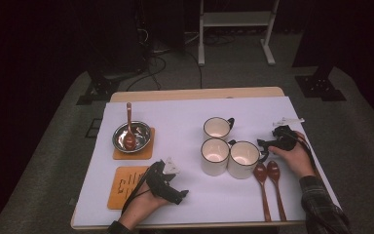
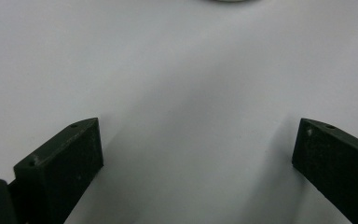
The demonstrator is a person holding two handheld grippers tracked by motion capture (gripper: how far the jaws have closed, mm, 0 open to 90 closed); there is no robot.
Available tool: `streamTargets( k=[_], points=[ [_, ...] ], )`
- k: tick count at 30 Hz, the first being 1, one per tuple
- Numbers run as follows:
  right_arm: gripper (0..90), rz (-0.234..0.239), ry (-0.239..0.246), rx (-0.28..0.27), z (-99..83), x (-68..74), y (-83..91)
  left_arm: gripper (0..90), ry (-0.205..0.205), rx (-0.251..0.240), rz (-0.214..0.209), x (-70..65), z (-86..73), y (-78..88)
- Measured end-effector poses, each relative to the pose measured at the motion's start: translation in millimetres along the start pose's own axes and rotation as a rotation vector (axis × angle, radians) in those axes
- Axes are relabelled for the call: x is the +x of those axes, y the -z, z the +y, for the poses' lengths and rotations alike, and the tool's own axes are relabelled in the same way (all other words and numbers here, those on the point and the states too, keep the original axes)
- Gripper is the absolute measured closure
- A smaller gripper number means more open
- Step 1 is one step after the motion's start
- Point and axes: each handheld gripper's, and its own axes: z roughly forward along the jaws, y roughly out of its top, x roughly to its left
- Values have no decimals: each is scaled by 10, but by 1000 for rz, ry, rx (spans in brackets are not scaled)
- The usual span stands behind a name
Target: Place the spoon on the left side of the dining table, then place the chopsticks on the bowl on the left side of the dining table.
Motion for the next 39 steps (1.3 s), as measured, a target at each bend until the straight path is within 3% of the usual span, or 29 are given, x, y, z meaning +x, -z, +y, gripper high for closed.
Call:
streamTargets(
  k=[4, 8, 12, 16, 26, 39],
  points=[
    [206, -3, -32, 30, 33, 24, 52, 8, -5, 22, -7, 10, 27, -2],
    [209, 22, -67, -27, 68, 48, 154, 6, -6, 41, -9, 13, 52, -8],
    [197, 21, -58, -22, 102, 33, 198, 6, -5, 51, -1, 2, 61, -8],
    [194, 3, -32, -15, 104, 19, 278, 6, 6, 24, -2, 1, 31, -7],
    [205, -37, -44, -14, 49, -13, 462, 6, 12, 14, 4, -8, 17, -4],
    [217, -64, -37, -14, 9, -31, 564, 7, 18, 8, 11, -17, 4, 0]
  ],
)
